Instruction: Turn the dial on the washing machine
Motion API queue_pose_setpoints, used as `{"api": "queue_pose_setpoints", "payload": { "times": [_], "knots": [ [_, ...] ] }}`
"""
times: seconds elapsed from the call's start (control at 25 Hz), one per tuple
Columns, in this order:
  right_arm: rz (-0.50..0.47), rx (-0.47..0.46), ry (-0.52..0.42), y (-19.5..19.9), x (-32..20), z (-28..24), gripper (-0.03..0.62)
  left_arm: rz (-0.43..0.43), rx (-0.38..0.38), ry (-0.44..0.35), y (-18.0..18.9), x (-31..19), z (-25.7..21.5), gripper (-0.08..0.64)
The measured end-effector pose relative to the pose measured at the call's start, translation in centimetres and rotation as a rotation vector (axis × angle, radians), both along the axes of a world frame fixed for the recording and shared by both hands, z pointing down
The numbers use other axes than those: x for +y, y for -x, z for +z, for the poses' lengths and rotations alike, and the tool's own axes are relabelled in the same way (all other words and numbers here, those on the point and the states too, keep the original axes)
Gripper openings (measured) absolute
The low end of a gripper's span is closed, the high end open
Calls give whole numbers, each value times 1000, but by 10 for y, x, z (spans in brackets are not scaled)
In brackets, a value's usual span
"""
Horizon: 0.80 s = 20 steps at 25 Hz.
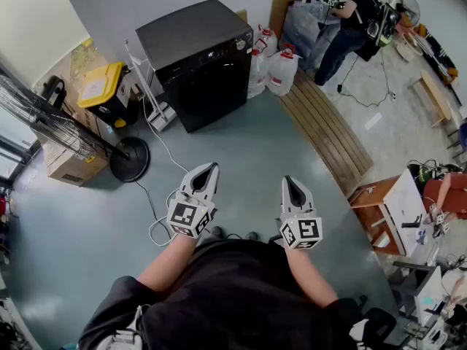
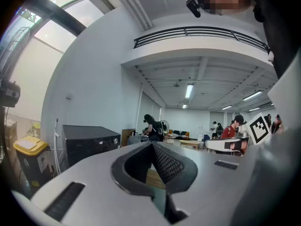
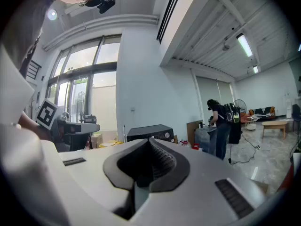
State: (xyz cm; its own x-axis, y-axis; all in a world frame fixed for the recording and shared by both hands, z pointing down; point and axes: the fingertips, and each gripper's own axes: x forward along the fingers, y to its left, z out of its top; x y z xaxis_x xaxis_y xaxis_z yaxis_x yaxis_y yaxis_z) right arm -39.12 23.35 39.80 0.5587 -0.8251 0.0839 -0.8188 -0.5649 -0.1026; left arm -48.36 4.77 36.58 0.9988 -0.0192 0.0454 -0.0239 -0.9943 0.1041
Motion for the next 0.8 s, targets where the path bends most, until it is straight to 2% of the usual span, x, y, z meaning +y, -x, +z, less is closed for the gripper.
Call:
{"api": "queue_pose_setpoints", "payload": {
  "times": [0.28,0.48,0.8],
  "knots": [
    [5,-17,-8,7,35,2,23,10,-33,12,3,23,6,14],
    [-18,-3,-73,3,60,-7,25,3,-31,-16,-2,42,-2,14],
    [-68,32,-94,3,98,-13,25,-44,-30,-65,-14,69,-1,14]
  ]
}}
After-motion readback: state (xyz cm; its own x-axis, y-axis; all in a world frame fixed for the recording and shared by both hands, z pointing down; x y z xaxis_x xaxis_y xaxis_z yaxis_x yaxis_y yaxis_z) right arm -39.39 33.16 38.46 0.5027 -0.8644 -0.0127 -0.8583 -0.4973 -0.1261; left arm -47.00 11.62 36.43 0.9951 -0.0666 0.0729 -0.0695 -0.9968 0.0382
